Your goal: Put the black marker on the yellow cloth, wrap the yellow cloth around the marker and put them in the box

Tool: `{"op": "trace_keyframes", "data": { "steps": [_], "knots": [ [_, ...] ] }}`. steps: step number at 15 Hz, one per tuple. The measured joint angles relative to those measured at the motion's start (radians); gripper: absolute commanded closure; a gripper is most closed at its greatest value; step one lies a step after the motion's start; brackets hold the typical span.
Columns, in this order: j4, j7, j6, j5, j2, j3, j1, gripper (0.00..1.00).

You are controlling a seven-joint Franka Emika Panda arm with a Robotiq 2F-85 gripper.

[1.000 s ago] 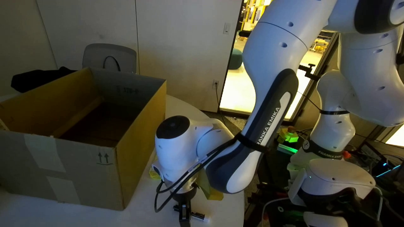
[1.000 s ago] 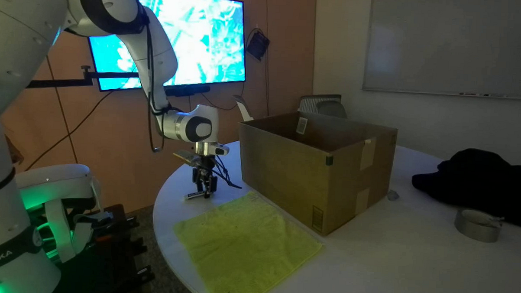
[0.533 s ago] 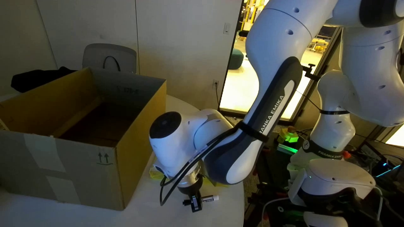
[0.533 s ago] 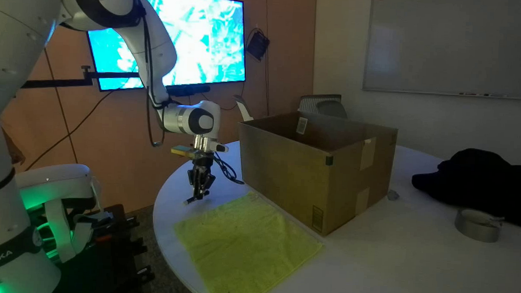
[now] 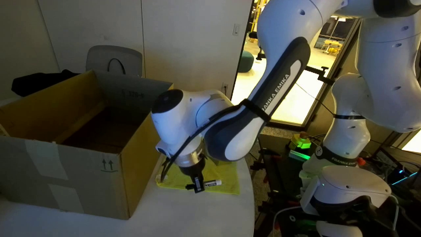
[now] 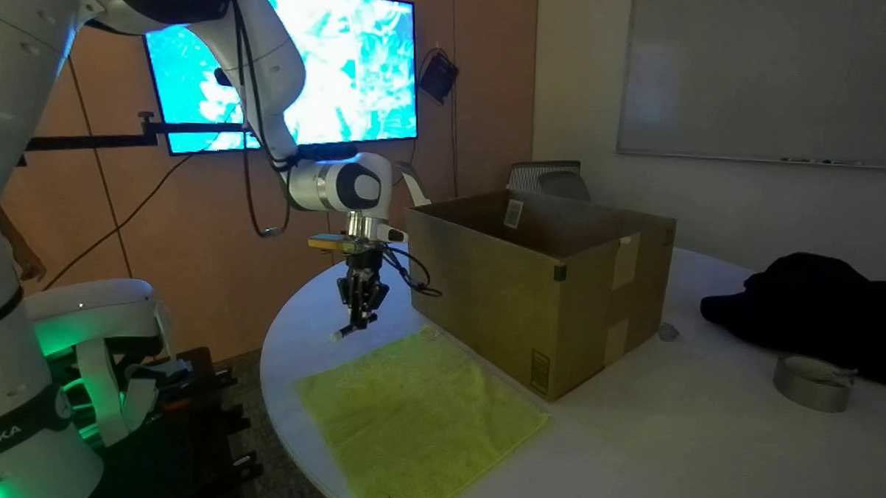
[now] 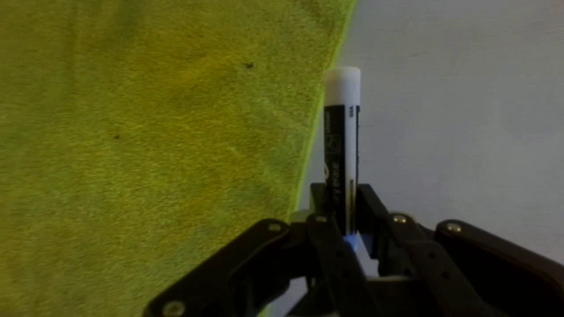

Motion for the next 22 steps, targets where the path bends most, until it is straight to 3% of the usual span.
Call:
{"op": "trace_keyframes", "data": {
  "steps": [7,18,19,20,22],
  "knots": [
    [-0.004,-0.084,-0.004,-0.030,-0.039,-0.048,-0.147,0.94],
    [-0.004,-0.023,0.043,-0.116,0.065,-0.124,-0.181,0.93],
    [-0.004,-0.019,0.048,-0.116,0.073,-0.124,-0.182,0.88],
    [-0.004,-0.015,0.054,-0.116,0.080,-0.124,-0.183,0.55],
    [-0.004,-0.008,0.060,-0.116,0.088,-0.124,-0.184,0.50]
  ]
}}
